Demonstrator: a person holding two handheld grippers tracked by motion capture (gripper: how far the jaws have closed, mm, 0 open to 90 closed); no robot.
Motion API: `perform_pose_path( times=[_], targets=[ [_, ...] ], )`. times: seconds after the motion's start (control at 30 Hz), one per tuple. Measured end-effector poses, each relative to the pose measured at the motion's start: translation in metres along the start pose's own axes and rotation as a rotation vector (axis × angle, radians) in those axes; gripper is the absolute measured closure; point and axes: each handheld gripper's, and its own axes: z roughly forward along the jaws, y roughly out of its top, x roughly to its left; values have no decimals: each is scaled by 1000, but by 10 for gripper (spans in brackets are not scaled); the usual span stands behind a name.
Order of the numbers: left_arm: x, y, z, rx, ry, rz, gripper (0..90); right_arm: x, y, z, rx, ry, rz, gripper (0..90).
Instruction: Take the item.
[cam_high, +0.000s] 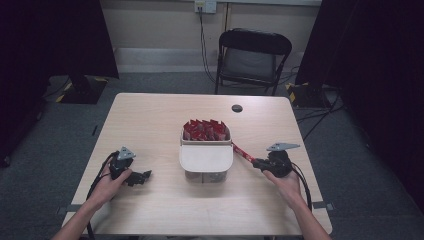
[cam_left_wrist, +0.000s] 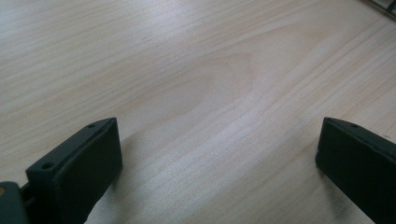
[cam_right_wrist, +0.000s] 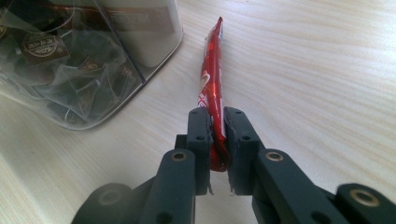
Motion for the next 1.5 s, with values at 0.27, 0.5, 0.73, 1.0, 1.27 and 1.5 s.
perform_pose_path(
  times=[0.27,0.5,0.73,1.0,1.27,1.5],
  targets=[
    [0,0,0,1,0,1,0,2,-8,-7,22,-11,20,728],
    [0,0,0,-2,0,-3,0,3,-10,-11,0,-21,40,564],
    [0,0,0,-2,0,-3,0,2,-8,-11,-19,-17,64,401],
    [0,0,0,-2,0,-3,0,-2,6,-20,-119,-30,111,280],
    [0,0,0,1,0,0,0,-24,2,-40,-156,-121,166,156],
    [0,0,0,1,0,0,0,-45,-10,-53,-166,-186,215,154]
  ],
)
